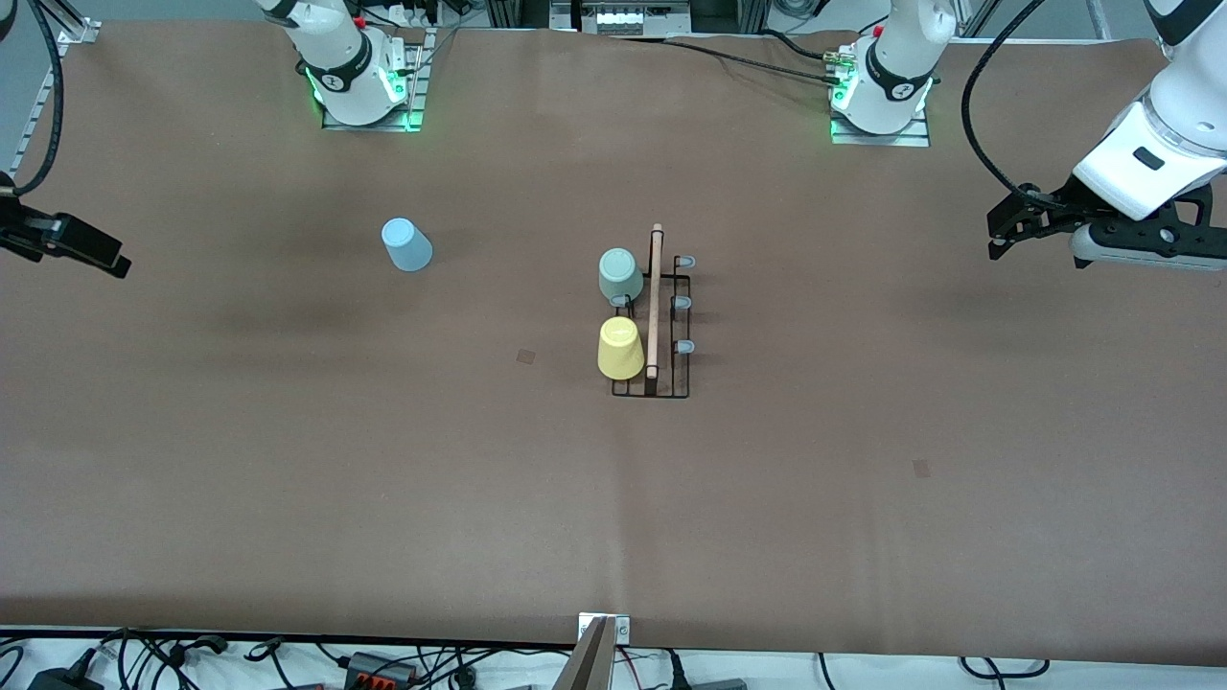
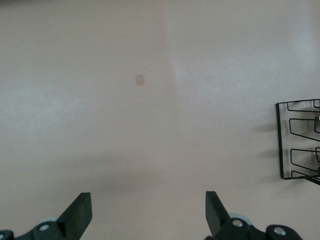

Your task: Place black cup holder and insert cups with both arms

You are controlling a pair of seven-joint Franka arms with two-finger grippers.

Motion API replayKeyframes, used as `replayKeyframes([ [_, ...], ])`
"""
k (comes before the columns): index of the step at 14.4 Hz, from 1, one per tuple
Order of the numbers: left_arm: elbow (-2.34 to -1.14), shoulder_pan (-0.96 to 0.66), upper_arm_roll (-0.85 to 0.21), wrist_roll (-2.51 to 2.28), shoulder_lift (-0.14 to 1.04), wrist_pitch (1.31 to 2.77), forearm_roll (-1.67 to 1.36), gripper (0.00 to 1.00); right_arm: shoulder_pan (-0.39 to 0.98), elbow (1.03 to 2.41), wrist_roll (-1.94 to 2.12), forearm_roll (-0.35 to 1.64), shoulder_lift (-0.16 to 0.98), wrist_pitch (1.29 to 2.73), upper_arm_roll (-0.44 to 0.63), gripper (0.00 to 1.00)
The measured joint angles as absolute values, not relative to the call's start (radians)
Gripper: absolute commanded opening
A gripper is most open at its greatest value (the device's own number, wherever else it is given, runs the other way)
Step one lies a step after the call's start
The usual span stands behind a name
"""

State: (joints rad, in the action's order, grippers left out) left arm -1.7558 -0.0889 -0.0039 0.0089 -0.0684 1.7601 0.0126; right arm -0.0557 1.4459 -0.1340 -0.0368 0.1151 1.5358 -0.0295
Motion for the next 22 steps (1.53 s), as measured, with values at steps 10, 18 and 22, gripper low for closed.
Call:
replayKeyframes([
  [10,-1.755,-0.089,-0.004,0.009,-0.068,1.76,0.013,1.0,-0.088,1.502,0.009,-0.029,0.102,1.547,-0.037,1.0],
  [18,-1.751,-0.089,-0.004,0.009,-0.068,1.76,0.013,1.0,-0.089,1.503,-0.009,0.017,0.1,1.547,-0.039,1.0],
  [22,-1.75,-0.089,-0.004,0.009,-0.068,1.76,0.013,1.0,-0.089,1.503,-0.034,0.017,0.1,1.547,-0.04,1.0],
])
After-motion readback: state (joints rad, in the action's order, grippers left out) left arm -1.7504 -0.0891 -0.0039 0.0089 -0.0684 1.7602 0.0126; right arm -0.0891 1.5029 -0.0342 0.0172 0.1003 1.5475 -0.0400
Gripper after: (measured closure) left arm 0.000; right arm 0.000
